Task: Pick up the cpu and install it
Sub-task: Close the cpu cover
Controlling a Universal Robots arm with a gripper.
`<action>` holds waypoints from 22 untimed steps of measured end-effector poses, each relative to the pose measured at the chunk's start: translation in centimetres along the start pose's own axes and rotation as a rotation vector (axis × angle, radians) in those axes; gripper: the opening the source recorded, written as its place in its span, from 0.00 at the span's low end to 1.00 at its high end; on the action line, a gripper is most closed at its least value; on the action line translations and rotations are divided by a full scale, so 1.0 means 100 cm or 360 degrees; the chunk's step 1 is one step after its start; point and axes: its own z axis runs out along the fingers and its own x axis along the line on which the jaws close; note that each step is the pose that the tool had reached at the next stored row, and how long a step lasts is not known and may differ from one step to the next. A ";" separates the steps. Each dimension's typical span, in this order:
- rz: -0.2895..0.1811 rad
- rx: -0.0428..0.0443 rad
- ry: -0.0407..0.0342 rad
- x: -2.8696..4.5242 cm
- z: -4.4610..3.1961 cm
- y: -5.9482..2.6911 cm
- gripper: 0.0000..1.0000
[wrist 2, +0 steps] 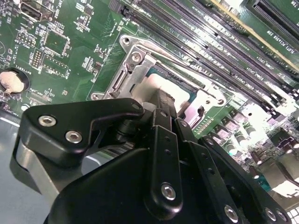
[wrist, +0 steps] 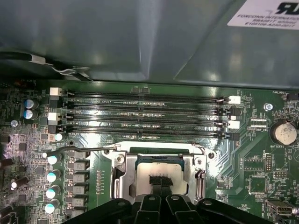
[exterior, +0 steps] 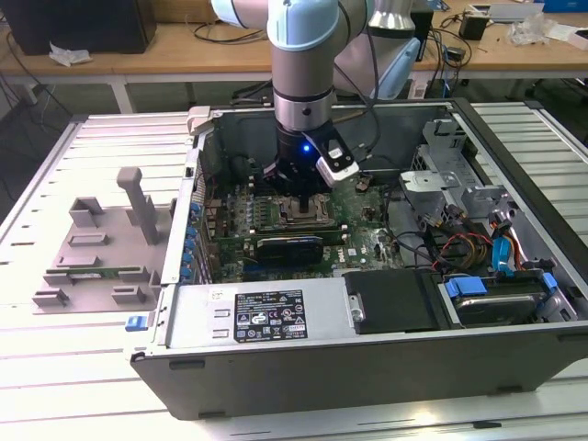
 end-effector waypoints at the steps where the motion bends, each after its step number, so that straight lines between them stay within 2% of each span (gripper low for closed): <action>1: 0.0000 0.0000 0.0000 0.0000 0.0000 0.0000 0.11; 5: 0.0000 -0.0002 -0.0001 -0.0002 -0.0017 0.0002 0.11; 9: 0.0000 -0.0001 0.0000 -0.0004 -0.0122 0.0004 0.11; 12: 0.0000 0.0000 0.0000 0.0005 -0.0124 0.0005 0.11; 18: 0.0000 0.0000 0.0000 0.0191 -0.0117 0.0013 0.11; 22: 0.0000 0.0000 0.0000 0.0257 -0.0091 0.0014 0.11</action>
